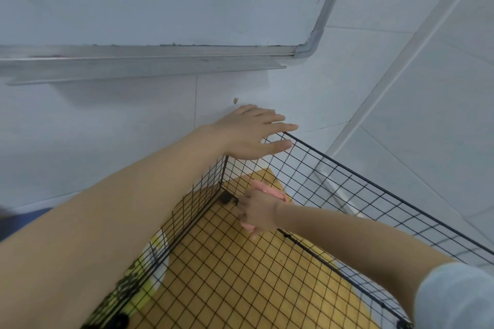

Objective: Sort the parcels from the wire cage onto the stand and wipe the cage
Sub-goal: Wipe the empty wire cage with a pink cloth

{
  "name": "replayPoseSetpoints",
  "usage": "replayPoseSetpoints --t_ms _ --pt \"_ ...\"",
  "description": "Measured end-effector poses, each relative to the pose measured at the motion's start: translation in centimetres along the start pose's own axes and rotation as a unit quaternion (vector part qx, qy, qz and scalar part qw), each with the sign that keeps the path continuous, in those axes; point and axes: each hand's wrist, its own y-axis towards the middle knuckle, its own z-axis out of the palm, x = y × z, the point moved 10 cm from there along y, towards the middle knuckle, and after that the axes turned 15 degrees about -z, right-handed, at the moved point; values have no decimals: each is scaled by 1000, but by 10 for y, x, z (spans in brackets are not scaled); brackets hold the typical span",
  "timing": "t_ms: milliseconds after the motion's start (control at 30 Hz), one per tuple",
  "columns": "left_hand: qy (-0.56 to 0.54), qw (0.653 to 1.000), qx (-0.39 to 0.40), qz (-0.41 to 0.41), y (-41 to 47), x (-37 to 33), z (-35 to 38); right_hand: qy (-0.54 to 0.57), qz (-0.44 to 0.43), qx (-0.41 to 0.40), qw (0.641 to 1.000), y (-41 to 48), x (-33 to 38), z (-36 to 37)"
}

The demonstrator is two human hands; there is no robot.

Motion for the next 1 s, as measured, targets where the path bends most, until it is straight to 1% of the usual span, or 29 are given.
replayPoseSetpoints --t_ms 67,100,133,200,233,267,333,500,567,667,733,800,1000 --pt "3 1000 -2 -1 -1 1 0 83 17 44 995 -21 13 7" --pt "8 1000 -5 -1 -1 1 0 94 33 15 995 -29 24 8" --pt "13 1000 -7 -1 -2 1 0 95 49 26 994 -37 37 16" --pt "18 1000 -9 -2 -2 1 0 102 58 15 993 -52 59 19" --pt "18 1000 -11 -1 -2 1 -1 121 71 34 989 -60 68 25" --pt "18 1000 -11 2 -2 0 -2 130 76 22 988 -67 79 29" --pt "15 1000 -6 6 -2 -2 -2 130 88 27 987 -81 101 42" --pt "-11 1000 19 -9 1 -9 -6 138 94 111 980 -120 155 70" --pt "-4 999 31 -35 8 -5 -5 149 88 121 978 -134 174 76" --pt "43 992 65 -103 16 -1 1 186 74 151 968 -157 199 87" --pt "58 988 79 -115 15 -14 3 199 48 180 962 -167 220 94" --pt "37 990 77 -110 14 -36 3 215 28 212 953 -178 240 103" --pt "-17 994 97 -43 13 -123 12 289 17 266 920 -200 266 107"
